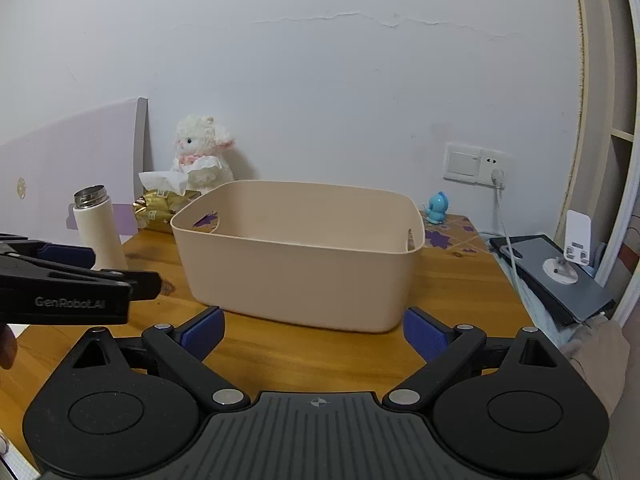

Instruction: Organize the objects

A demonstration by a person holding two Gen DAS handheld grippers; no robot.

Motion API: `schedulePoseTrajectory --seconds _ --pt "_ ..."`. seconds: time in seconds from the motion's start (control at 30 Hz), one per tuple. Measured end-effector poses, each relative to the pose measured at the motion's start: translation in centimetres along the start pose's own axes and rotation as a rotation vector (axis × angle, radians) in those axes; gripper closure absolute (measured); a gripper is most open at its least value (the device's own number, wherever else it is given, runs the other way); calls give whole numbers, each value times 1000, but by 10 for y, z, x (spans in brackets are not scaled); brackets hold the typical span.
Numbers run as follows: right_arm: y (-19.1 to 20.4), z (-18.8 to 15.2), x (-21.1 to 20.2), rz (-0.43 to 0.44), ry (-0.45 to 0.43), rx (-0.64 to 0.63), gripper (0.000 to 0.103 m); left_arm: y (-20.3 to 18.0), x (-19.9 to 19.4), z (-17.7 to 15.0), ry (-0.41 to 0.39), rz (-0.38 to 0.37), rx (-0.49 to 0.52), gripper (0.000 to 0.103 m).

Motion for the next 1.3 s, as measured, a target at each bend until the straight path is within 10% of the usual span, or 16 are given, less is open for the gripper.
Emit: schedulePoseTrajectory --seconds 1.3 --pt "-7 -41 -72 -11 -19 1 2 -10 -70 -63 51 -45 65 26"
Point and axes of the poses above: each gripper's, at about its wrist camera, not at the fingertips, and x roughly the way its jaws point, y to its left, z to its top, the point moved 5 cm from there along x, roughly the way its jaws point, and after that the axes turned 12 degrees about -x, right-handed, at the moved point
